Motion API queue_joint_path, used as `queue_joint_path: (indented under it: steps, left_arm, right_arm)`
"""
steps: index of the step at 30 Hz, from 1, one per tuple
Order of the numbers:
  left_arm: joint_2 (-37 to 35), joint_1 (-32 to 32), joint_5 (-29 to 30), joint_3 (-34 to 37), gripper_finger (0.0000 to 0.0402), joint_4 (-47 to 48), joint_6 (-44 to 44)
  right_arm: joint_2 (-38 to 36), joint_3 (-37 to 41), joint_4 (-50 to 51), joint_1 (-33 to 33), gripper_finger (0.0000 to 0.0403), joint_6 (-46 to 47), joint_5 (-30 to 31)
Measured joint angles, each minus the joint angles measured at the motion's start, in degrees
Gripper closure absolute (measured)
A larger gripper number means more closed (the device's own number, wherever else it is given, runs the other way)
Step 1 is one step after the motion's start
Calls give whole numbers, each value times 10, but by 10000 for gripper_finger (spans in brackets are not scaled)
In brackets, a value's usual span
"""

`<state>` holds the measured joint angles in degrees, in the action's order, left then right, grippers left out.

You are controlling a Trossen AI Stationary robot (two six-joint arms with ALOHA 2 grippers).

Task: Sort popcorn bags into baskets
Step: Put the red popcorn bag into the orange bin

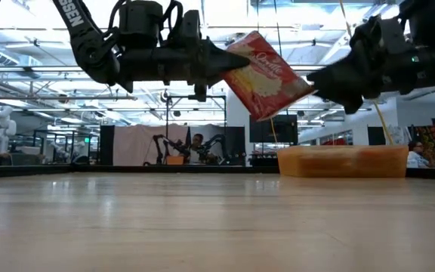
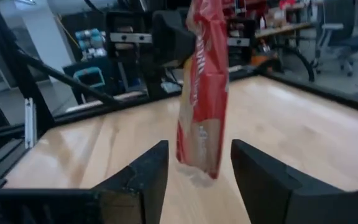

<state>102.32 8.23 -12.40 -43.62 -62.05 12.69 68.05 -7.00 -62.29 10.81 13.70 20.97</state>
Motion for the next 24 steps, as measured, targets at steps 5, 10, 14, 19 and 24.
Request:
queue_joint_path:
  steps: [5,10,14,19,24]
  left_arm:
    - [0,-5,0,0,377,-28,-6]
    - [0,-9,-2,0,372,-50,-11]
    - [0,-9,-10,0,380,-46,-15]
    - [0,-8,-6,0,348,-49,-21]
    - [0,-7,1,-1,268,-53,-74]
  right_arm:
    - [37,-12,-60,-3,241,-15,0]
    - [83,-61,-52,-15,279,-21,0]
    - [118,-93,-51,-19,332,-42,0]
    - [119,-95,-48,-18,392,-30,2]
    - [78,-94,-1,-17,382,0,52]
